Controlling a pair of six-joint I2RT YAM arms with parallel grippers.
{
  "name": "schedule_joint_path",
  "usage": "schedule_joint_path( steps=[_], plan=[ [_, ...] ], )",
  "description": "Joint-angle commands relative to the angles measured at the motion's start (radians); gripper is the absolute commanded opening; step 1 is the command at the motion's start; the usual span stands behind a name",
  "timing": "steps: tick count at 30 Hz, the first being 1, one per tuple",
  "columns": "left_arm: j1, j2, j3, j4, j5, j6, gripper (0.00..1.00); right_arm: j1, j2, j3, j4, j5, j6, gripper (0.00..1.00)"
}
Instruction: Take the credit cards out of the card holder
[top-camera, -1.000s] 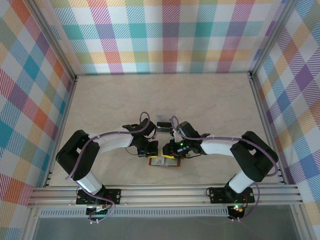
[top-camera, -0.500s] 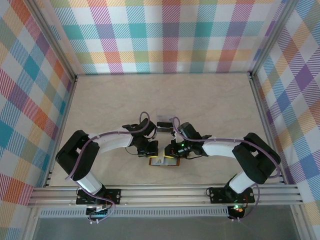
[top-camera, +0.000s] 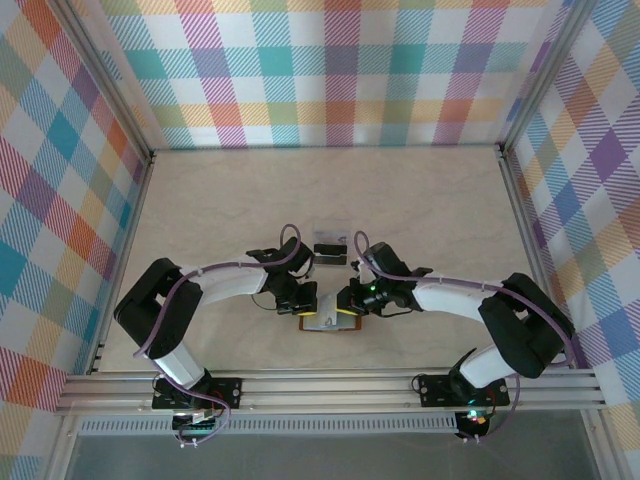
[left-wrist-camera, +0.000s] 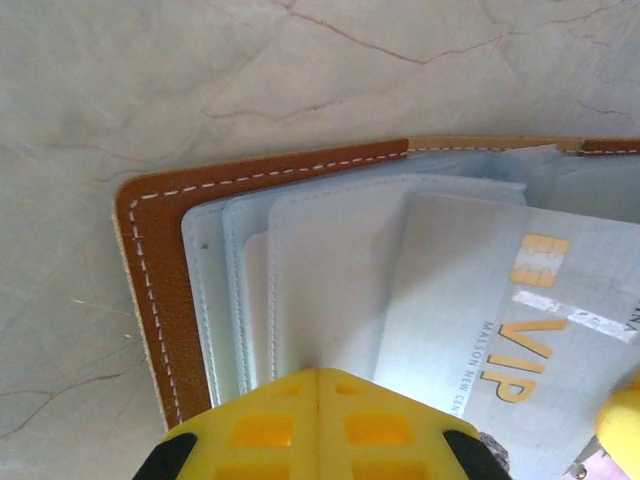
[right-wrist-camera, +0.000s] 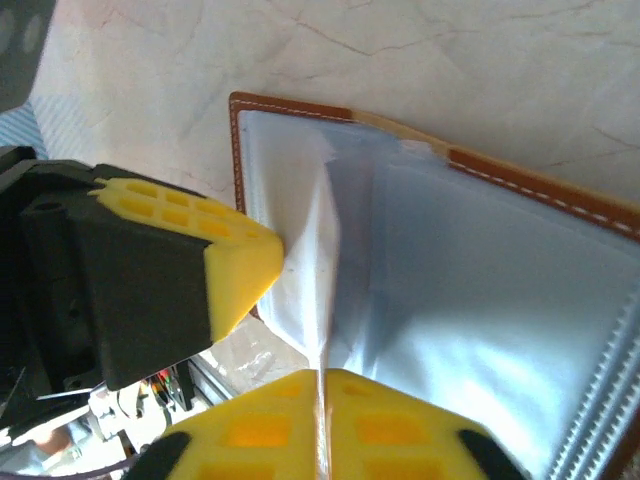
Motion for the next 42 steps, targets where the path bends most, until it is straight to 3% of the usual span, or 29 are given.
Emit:
schedule_joint_path(
  steps=[1, 10, 15, 23, 30, 34, 42],
  plan=[
    [-0.001, 0.057, -0.034, -0.059, -0.04, 0.016, 0.05, -0.005, 0.005, 0.004, 0.082, -0.073, -0.005, 0.17],
    [-0.001, 0.057, -0.039, -0.05, -0.026, 0.017, 0.05, -0.005, 0.064, 0.03, 0.063, -0.057, 0.002, 0.16],
    [-0.001, 0.053, -0.037, -0.051, -0.027, 0.017, 0.05, -0.006, 0.058, 0.038, -0.001, -0.007, -0.01, 0.09],
    [-0.001, 0.016, -0.029, -0.084, -0.034, 0.019, 0.07, -0.006, -0.016, 0.13, -0.341, 0.151, -0.133, 0.08],
    [-0.001, -0.039, -0.019, -0.09, -0.026, 0.009, 0.1, -0.005, -0.037, 0.228, -0.434, 0.134, -0.222, 0.07],
    [-0.001, -0.068, -0.013, -0.1, -0.043, 0.003, 0.12, -0.006, -0.03, 0.324, -0.548, 0.192, -0.354, 0.05],
    [0.042, -0.154, -0.044, -0.111, -0.085, -0.005, 0.14, -0.025, 0.006, 0.531, -0.734, 0.377, -0.801, 0.0]
  ],
)
